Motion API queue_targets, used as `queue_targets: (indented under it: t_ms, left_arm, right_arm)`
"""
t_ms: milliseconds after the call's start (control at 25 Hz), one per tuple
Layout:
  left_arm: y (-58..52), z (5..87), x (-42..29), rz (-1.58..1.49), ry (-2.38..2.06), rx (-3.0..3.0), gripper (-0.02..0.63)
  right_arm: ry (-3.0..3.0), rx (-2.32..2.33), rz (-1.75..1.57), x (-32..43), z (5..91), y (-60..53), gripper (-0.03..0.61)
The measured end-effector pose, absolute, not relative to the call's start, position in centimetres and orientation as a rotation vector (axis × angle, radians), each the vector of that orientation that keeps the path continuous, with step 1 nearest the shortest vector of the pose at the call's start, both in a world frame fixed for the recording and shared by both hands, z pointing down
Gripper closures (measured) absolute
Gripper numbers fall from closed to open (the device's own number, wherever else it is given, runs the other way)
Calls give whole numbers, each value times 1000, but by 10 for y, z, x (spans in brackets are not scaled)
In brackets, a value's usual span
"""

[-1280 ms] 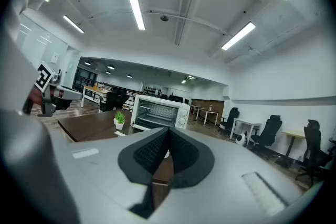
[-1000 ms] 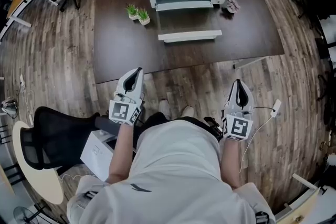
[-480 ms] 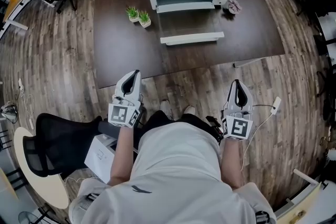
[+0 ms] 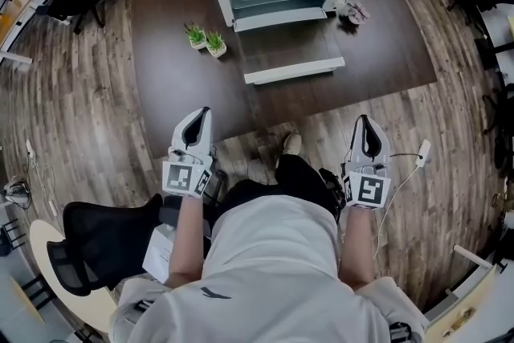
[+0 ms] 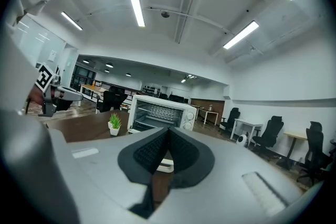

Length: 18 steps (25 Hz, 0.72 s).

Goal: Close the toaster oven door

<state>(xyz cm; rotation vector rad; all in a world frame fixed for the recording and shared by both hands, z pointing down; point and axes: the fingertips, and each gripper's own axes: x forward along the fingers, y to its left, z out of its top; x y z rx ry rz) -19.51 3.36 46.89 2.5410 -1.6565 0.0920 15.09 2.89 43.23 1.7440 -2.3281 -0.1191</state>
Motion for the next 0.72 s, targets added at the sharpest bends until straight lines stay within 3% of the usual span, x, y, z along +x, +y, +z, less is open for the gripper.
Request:
queue_targets:
  t_ms: [720]
  left_arm:
    - [-87, 467, -169, 134, -1862, 2421, 611]
  right_arm:
    - [-2451, 1565, -38, 179, 465, -135, 566]
